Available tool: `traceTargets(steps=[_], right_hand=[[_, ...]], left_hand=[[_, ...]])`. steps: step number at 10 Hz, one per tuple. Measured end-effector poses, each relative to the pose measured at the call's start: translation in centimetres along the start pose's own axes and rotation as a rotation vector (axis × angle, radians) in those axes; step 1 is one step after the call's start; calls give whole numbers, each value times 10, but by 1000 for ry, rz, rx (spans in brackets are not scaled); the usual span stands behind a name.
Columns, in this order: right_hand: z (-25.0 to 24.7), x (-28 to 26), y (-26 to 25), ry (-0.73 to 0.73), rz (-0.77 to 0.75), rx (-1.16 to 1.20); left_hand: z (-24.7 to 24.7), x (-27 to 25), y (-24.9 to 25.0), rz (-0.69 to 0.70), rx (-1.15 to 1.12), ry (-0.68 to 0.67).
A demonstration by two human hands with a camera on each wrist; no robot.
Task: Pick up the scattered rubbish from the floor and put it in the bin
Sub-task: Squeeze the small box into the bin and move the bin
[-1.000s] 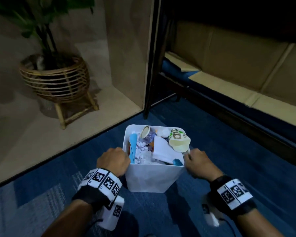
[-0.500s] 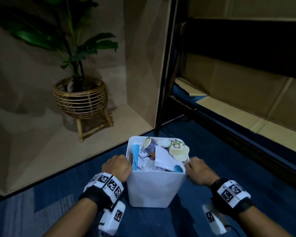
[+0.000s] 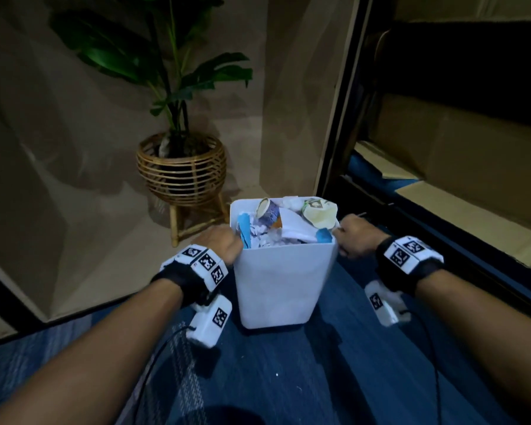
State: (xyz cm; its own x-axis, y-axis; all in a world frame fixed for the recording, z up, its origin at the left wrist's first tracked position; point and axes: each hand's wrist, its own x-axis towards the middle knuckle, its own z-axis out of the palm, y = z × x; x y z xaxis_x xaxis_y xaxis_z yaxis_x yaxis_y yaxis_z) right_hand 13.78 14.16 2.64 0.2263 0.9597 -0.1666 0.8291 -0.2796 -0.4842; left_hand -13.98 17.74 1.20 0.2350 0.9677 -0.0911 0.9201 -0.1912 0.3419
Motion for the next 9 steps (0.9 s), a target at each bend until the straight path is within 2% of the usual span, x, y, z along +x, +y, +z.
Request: traceTargets(steps=[3, 5, 6, 9], right_hand=[[-17, 93, -6, 7, -89, -63], [-1, 145, 1, -26, -110, -149], [10, 171, 11, -46, -86, -112], [37, 229, 24, -37, -134, -114]], left_hand=[[3, 66, 11, -78, -5, 57], [27, 98, 18, -100, 79, 27], [45, 123, 12, -76, 75, 6], [84, 166, -5, -166, 87, 38]])
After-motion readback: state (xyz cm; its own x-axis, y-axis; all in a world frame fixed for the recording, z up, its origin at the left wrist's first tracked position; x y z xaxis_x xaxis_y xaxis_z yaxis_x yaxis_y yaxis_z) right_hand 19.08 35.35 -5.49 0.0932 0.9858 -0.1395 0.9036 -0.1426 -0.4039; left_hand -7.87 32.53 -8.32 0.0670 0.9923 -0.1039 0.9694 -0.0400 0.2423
